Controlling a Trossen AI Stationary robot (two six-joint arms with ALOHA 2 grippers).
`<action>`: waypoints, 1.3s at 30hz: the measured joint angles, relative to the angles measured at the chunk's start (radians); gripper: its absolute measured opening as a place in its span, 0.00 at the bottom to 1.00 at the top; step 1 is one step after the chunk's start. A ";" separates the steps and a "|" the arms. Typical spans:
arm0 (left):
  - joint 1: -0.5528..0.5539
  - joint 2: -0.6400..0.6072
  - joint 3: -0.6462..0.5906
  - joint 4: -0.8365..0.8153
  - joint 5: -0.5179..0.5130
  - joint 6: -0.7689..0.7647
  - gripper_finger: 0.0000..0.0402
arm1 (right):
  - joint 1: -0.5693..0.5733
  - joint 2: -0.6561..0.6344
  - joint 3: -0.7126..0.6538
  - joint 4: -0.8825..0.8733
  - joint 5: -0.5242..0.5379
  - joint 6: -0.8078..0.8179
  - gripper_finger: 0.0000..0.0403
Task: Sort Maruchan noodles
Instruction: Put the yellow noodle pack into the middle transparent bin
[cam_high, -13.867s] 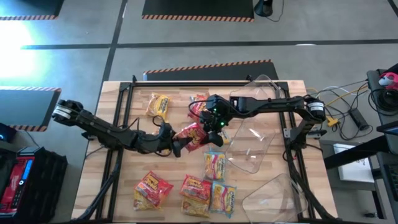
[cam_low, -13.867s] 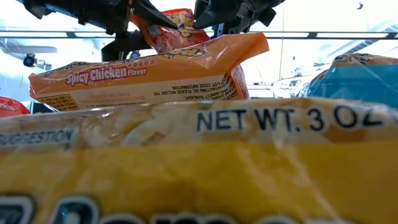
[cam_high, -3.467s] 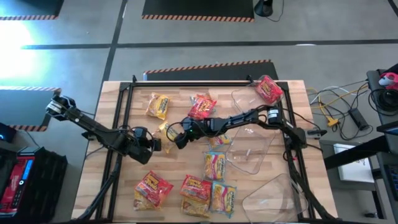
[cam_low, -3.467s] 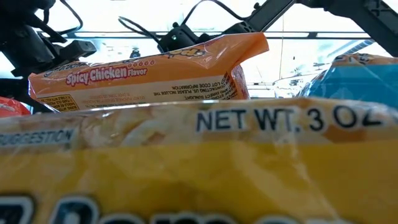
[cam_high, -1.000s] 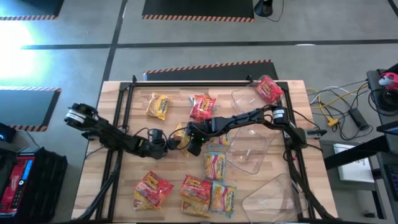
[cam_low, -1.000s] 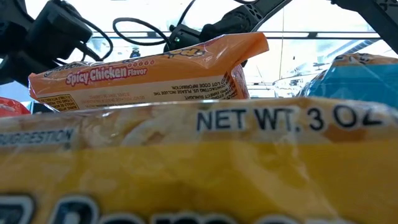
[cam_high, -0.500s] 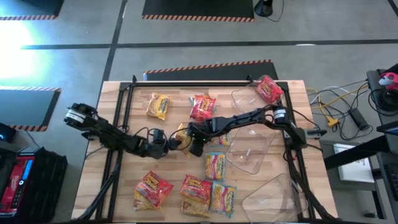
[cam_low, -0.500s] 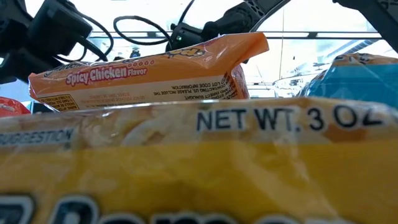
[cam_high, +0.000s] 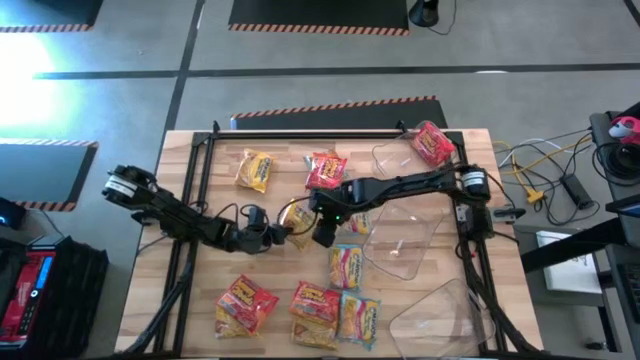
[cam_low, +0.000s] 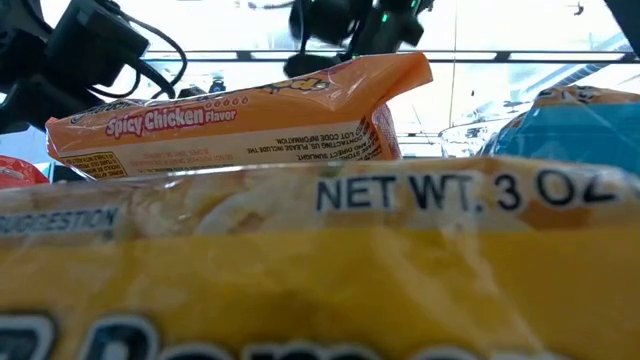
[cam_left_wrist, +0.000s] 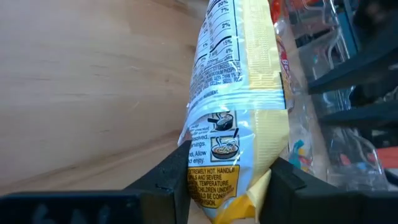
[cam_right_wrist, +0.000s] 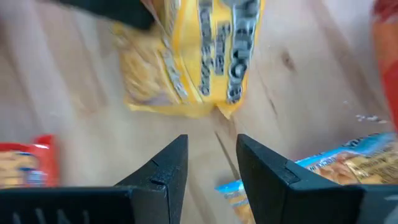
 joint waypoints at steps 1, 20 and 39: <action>0.000 -0.002 0.000 0.007 -0.003 0.014 0.28 | 0.000 -0.019 -0.001 0.000 0.001 0.015 0.32; 0.095 -0.141 0.004 0.296 -0.061 0.368 0.28 | 0.062 -0.258 -0.010 -0.003 0.085 0.064 0.32; 0.175 -0.144 0.255 0.301 -0.202 0.741 0.28 | 0.111 -0.499 -0.269 -0.051 0.323 0.075 0.32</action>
